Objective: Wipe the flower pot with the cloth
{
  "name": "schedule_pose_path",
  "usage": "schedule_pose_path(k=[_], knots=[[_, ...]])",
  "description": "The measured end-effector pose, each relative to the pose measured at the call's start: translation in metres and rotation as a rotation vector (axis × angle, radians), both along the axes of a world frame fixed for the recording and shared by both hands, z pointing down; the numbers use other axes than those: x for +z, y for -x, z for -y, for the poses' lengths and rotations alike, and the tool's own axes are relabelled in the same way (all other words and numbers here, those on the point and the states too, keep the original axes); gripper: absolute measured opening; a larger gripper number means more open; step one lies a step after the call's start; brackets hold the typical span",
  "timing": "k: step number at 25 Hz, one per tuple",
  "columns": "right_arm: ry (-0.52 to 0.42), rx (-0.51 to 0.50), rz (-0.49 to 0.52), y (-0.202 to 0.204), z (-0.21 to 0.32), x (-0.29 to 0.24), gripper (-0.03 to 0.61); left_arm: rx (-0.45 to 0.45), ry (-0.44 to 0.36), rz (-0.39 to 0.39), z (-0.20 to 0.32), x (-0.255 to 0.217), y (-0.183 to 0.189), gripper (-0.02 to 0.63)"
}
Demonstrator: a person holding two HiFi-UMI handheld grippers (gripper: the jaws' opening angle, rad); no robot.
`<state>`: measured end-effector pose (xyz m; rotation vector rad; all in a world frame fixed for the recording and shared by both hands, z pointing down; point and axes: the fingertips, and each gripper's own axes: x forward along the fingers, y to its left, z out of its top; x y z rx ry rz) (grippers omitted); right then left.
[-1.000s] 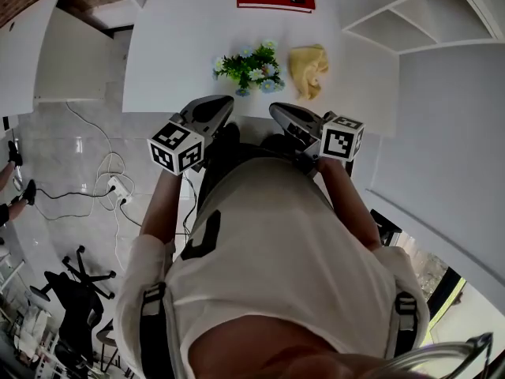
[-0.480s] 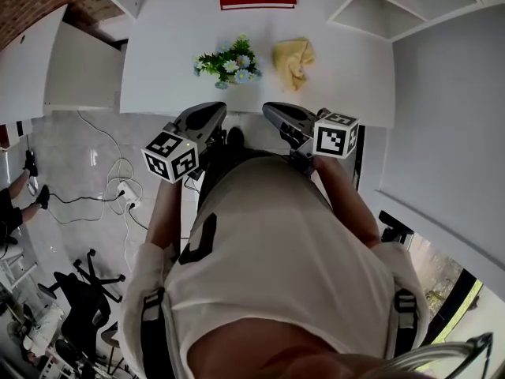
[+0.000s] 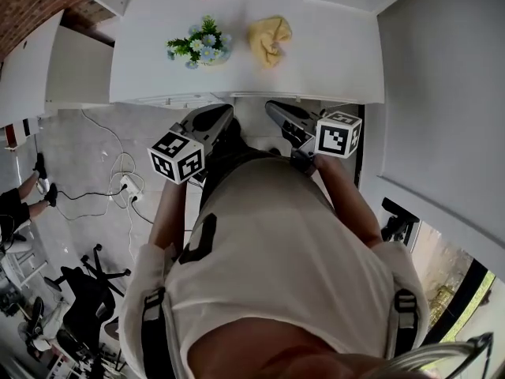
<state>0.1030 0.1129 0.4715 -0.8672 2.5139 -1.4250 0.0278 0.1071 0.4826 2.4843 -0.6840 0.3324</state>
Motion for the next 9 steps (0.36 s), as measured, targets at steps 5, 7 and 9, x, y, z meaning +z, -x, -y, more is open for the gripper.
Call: schedule_pose_path(k=[5,7,9], knots=[[0.062,0.020,0.116,-0.026,-0.046,0.023,0.011,0.075,0.054,0.010,-0.070,0.022,-0.059,0.021],[0.090,0.013,0.141,-0.039,-0.075,0.026,0.011,0.114,0.070,-0.003,-0.108,0.021,-0.089,0.021],[0.116,-0.005,0.151,-0.049,-0.104,0.028,0.011,0.146,0.085,-0.014,-0.146,0.019,-0.117,0.021]])
